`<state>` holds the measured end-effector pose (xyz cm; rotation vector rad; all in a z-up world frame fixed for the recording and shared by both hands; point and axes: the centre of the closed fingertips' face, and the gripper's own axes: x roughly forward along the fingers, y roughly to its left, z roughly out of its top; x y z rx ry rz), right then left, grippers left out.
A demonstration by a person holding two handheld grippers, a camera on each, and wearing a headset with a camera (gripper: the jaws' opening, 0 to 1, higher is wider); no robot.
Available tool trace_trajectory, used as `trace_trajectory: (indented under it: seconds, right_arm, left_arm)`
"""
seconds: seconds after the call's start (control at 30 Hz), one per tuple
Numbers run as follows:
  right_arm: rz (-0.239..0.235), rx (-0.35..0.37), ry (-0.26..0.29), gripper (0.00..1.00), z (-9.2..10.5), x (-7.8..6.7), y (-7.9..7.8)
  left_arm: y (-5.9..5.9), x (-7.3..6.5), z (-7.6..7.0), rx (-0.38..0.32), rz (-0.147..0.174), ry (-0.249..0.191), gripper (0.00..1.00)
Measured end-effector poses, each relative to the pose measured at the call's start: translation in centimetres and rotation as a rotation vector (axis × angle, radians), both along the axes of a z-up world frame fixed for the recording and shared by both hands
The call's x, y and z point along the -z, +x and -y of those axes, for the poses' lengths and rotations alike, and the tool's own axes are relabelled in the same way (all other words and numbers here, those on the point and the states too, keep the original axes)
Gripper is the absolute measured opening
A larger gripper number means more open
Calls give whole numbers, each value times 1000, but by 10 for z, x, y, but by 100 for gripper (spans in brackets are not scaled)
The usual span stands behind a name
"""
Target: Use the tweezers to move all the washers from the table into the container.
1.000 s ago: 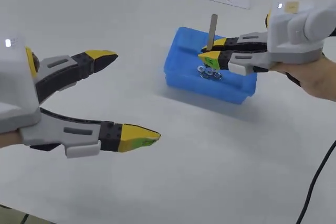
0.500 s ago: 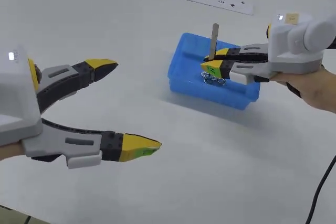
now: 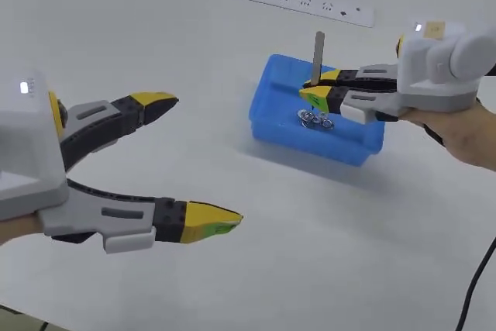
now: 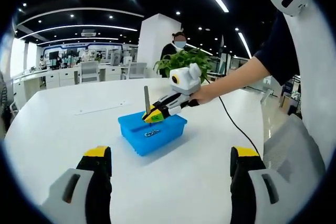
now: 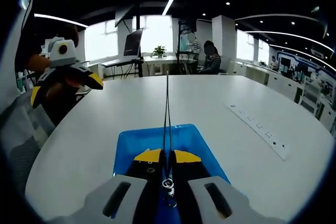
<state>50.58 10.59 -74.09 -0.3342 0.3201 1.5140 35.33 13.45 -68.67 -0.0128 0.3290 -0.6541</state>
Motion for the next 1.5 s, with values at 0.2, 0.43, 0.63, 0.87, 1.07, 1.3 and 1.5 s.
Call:
trace_trajectory:
  seconds: [0.2, 0.43, 0.63, 0.87, 1.07, 1.3, 1.5]
  right_arm:
    - [10, -6, 12, 7, 0, -5, -3]
    - [1, -10, 14, 7, 5, -5, -10]
    - [11, -26, 9, 7, 7, -7, -10]
    - [26, -56, -1, 7, 13, -9, -14]
    - [29, -73, -19, 7, 21, -6, -16]
    - [25, -103, -26, 7, 22, -6, -23]
    - [64, -168, -63, 7, 23, -11, -27]
  left_arm:
    - [20, -4, 6, 45, 18, 7, 98]
    - [86, -29, 7, -6, 92, -151, 89]
    - [133, -45, 18, 12, 177, -130, 53]
    - [146, -35, 43, 125, 159, -89, 48]
    - [142, -36, 64, 247, 152, -85, 24]
    - [135, -36, 81, 355, 138, -36, 14]
    - [118, -41, 91, 453, 190, 82, 6]
